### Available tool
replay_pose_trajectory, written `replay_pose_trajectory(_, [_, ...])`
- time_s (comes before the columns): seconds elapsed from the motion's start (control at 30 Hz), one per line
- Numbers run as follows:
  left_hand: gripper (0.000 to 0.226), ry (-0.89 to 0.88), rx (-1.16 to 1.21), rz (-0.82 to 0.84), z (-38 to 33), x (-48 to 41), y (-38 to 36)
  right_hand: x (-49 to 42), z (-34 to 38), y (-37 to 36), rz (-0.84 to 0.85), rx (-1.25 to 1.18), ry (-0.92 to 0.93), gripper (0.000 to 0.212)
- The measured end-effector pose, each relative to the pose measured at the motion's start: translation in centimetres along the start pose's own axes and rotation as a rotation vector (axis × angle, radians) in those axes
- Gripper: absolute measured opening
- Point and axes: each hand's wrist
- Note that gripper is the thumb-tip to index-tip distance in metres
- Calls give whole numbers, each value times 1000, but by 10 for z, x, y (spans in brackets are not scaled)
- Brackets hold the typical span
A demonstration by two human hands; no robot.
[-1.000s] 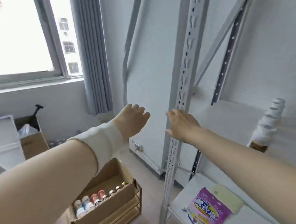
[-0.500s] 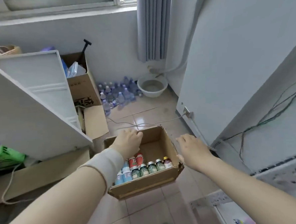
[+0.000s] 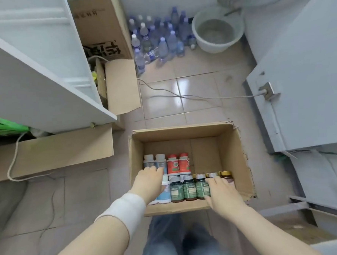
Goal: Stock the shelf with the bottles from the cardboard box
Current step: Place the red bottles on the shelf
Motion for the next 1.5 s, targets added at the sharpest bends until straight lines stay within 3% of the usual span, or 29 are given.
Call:
replay_pose_trajectory(0.37, [45,43,215,-42,64,-165,-69,-192,52,-58,278,-348,-192,53])
replay_pose_trajectory(0.53, [51,-26,191,32,70,-198,-81,-220,52,-85,407,-630,-297,54])
replay_pose_trajectory(0.73, [48,80,364,20,71,-203,-85,-228,42,-91,447,-738,-300,57])
replay_pose_trajectory(0.87, [43,126,406,-14,64,-198,-82,-226,35,-82,483,-789,-285,55])
replay_pose_trajectory(1.0, [41,113,470,-174,52,-185,-72,-215,20,-68,480,-826,-283,51])
replay_pose_trajectory(1.17, [42,-30,713,-397,35,-152,-38,-179,-5,-40,339,-966,-291,51])
replay_pose_trajectory(1.33, [33,-48,905,-664,6,-97,18,-108,-23,-1,270,-1172,-281,57])
replay_pose_trajectory(1.5, [32,-90,1060,-709,-26,-33,76,-16,-22,30,155,-1343,-246,42])
Point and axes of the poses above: each hand's wrist, its own x-axis away from the middle knuckle, its own y-axis out of the back of the hand, z = x × y, and after that the axes turned 15 degrees about -y, right-handed
